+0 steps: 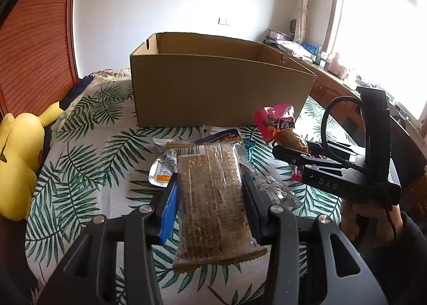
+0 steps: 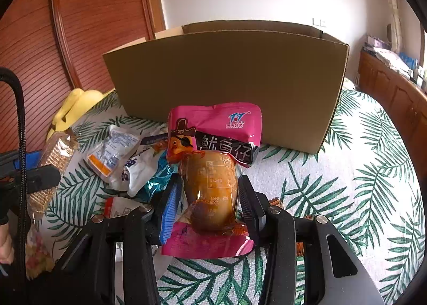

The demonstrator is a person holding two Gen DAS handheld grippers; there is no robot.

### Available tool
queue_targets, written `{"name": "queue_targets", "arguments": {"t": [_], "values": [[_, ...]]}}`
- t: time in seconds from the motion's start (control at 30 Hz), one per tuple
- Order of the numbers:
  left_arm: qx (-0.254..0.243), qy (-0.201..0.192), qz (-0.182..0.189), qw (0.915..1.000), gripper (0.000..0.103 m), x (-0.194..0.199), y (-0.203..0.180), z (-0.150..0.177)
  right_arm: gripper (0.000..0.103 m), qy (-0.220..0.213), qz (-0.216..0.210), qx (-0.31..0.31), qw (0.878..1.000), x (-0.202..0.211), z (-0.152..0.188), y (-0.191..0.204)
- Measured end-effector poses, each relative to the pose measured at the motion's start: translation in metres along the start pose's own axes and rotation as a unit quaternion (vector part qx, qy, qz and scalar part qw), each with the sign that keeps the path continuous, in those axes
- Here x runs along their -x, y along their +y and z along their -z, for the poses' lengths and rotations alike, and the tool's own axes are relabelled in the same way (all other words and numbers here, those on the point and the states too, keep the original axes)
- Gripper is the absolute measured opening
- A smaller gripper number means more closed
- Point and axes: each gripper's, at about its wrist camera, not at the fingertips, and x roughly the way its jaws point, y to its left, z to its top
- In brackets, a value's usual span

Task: Organize snacks
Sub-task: 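Lift both held packets and carry them over the cardboard box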

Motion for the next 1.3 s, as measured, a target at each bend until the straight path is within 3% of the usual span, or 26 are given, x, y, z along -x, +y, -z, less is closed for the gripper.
{"name": "queue_targets", "arguments": {"t": [0.53,0.9,1.3], "values": [[-0.008,-0.016,0.007,0.9998,0.044,0.008,-0.006,-0.009,0.044,-0.013,0.001,-0.008,1.000,0.002,0.000,-0.002],[-0.025,-0.030,0.005,0.9992,0.044,0.008,-0.012,-0.027,0.044,-0.040,0.029,0.009,0.999,0.013,-0.003,0.007],[-0.032,-0.046,0.005,0.9984,0.044,0.008,-0.012,-0.054,0.044,-0.073,0.028,0.011,0.997,0.051,-0.024,0.010]]}}
